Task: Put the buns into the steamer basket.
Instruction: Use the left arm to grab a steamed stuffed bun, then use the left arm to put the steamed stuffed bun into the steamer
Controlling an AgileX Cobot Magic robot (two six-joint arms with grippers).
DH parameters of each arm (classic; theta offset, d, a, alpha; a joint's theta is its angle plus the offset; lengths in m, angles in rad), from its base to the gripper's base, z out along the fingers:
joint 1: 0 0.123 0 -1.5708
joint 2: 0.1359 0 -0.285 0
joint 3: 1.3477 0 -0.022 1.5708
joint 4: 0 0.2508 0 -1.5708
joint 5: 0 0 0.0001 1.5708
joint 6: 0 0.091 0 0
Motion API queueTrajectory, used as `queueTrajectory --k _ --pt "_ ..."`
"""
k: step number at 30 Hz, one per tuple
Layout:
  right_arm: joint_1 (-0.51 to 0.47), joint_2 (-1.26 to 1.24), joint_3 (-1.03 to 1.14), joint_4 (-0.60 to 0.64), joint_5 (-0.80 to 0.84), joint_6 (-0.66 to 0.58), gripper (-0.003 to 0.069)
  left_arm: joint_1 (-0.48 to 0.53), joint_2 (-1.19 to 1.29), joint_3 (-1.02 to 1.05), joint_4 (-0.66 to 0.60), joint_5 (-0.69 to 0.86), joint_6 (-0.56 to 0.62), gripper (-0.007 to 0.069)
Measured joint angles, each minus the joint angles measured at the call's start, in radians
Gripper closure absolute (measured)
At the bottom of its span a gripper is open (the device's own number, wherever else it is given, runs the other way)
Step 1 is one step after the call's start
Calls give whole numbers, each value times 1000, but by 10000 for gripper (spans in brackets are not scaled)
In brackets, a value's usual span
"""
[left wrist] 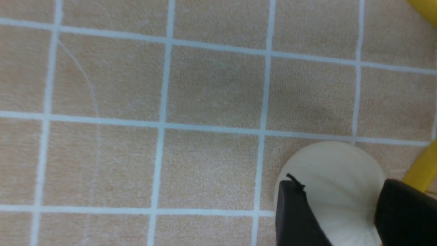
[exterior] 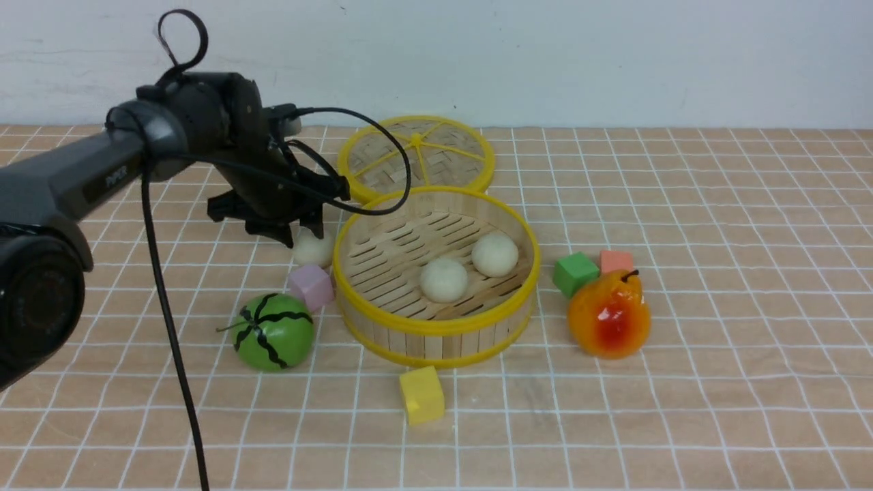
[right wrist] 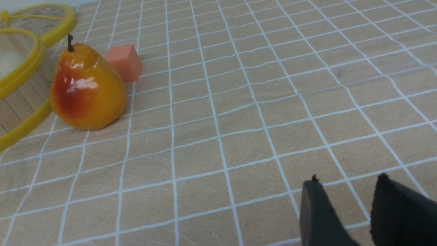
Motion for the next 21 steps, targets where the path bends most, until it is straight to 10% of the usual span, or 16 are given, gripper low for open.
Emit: queueTrajectory --k 7,12,21 --pt "0 0 0 0 0 0 418 0 4 0 -8 -1 19 410" --pt "0 0 0 0 0 0 418 0 0 0 -7 38 22 617" --pt "0 0 0 0 0 0 418 0 -93 -6 5 85 23 636"
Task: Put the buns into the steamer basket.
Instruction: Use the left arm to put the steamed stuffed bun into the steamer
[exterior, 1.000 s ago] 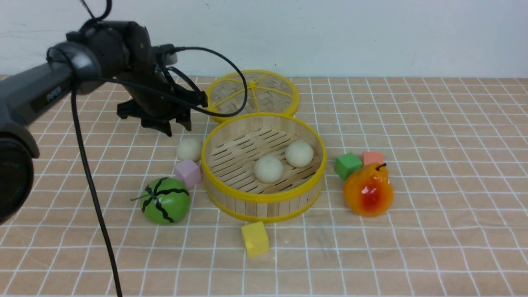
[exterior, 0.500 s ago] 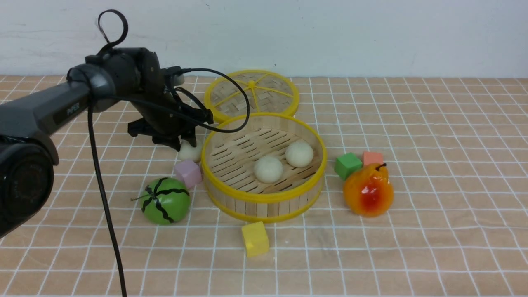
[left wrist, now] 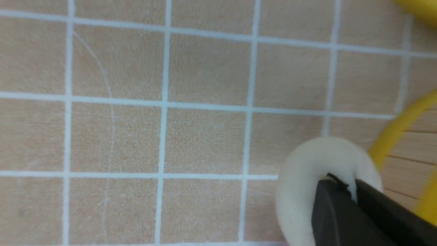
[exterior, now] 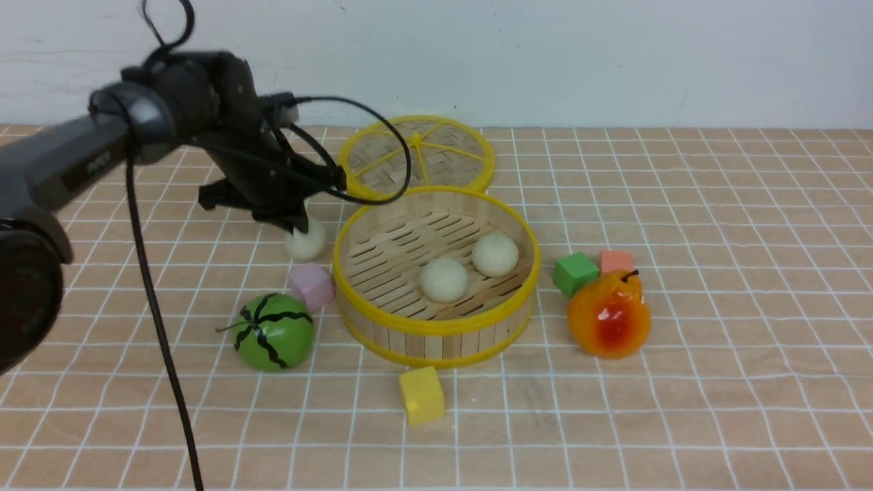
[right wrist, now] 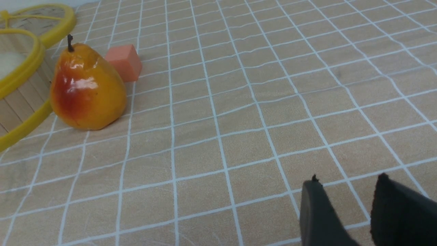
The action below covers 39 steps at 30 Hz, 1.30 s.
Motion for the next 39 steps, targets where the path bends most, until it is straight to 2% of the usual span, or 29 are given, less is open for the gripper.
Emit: queueTrajectory --k 6,8,9,11,13,17,29,36,39 --pt "0 0 0 0 0 0 418 0 -103 -5 -39 0 0 636" --pt "0 0 0 0 0 0 418 0 -134 -9 -141 1 19 636" --pt "0 0 0 0 0 0 418 0 -136 -9 -141 1 22 636" --pt "0 0 0 0 0 0 418 0 -140 -11 -299 11 93 636" --pt "0 0 0 0 0 0 418 0 -130 -11 -394 25 150 636" --pt "0 0 0 0 0 0 418 -1 -83 -11 -520 32 227 636" --pt "0 0 0 0 0 0 418 -1 79 -11 -536 45 233 605" --pt "0 0 0 0 0 0 418 -1 84 -11 -536 48 233 455" --pt "0 0 0 0 0 0 418 -1 81 -11 -507 72 233 303"
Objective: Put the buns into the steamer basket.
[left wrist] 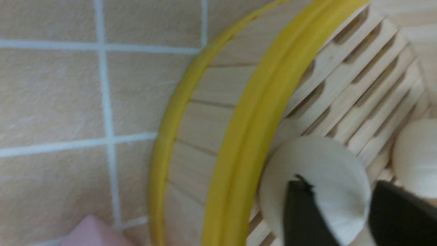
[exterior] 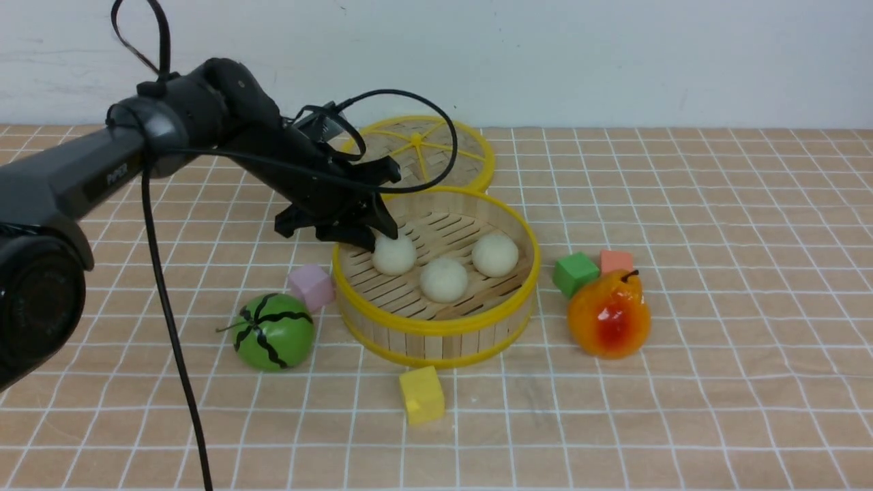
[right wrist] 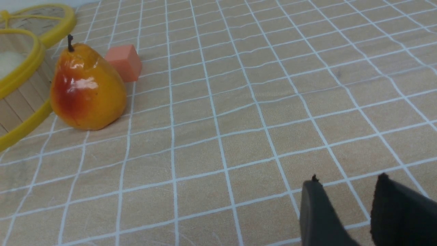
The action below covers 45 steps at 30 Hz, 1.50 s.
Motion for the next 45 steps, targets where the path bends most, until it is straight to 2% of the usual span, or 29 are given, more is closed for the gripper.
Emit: queueTrajectory --k 6,9,14,20,23,27,30,33,35,37,38,39,45 --pt "0 0 0 0 0 0 418 0 -48 -1 52 41 0 95" --pt "0 0 0 0 0 0 418 1 -107 -18 85 90 0 50" --pt "0 0 0 0 0 0 418 2 -259 -68 144 222 -29 42" --pt "0 0 0 0 0 0 418 1 -573 -54 340 274 -119 57" --pt "0 0 0 0 0 0 418 1 -784 54 425 274 -130 71" --pt "0 0 0 0 0 0 418 1 -1021 259 470 231 -132 97" --pt "0 0 0 0 0 0 418 1 -1284 574 489 78 -131 168" --pt "0 0 0 0 0 0 418 1 -1472 833 501 -13 -131 295" --pt "0 0 0 0 0 0 418 1 -1622 1007 521 -35 -140 441" --pt "0 0 0 0 0 0 418 1 -1671 1075 532 -36 -148 515" --pt "0 0 0 0 0 0 418 1 -1723 1157 548 -37 -161 601" --pt "0 0 0 0 0 0 418 1 -1757 1213 557 -37 -171 638" --pt "0 0 0 0 0 0 418 1 -1860 1335 559 -65 -220 638"
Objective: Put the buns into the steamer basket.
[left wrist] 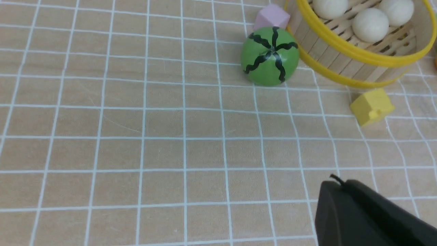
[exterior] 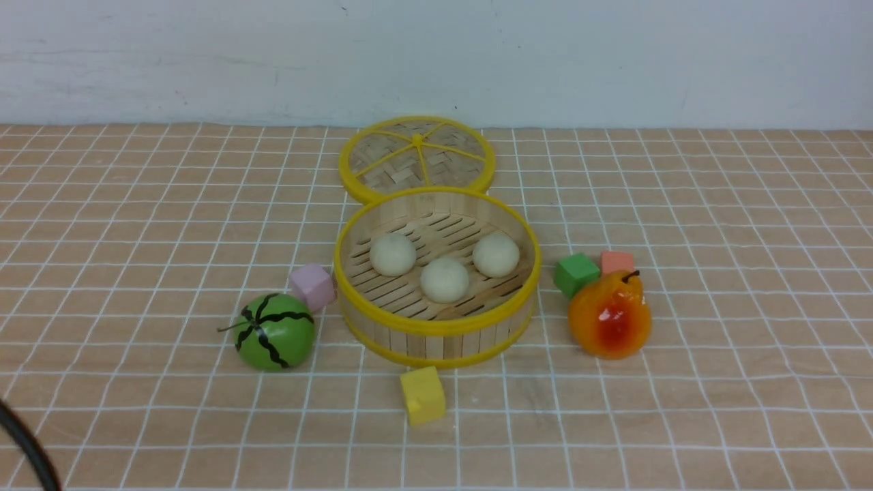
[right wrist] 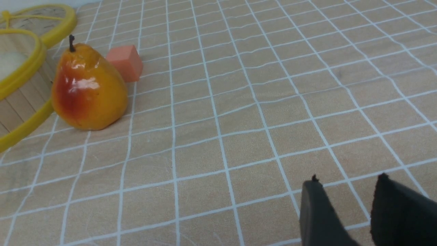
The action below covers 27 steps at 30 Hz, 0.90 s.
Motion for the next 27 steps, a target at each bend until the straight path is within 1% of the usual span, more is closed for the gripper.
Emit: queueTrajectory --k 3,6,17,20,24,27 --pt "0 0 0 0 0 0 418 0 -43 8 0 -11 -73 638" --pt "0 0 0 0 0 0 418 0 -49 10 0 -13 -105 638" --pt "0 0 0 0 0 0 418 0 -49 11 3 -23 -116 638" --pt "0 0 0 0 0 0 418 0 -60 59 23 -116 -116 638" --pt "0 0 0 0 0 0 418 0 -144 209 67 -337 -116 638" --pt "0 0 0 0 0 0 418 0 -236 331 76 -477 -101 638"
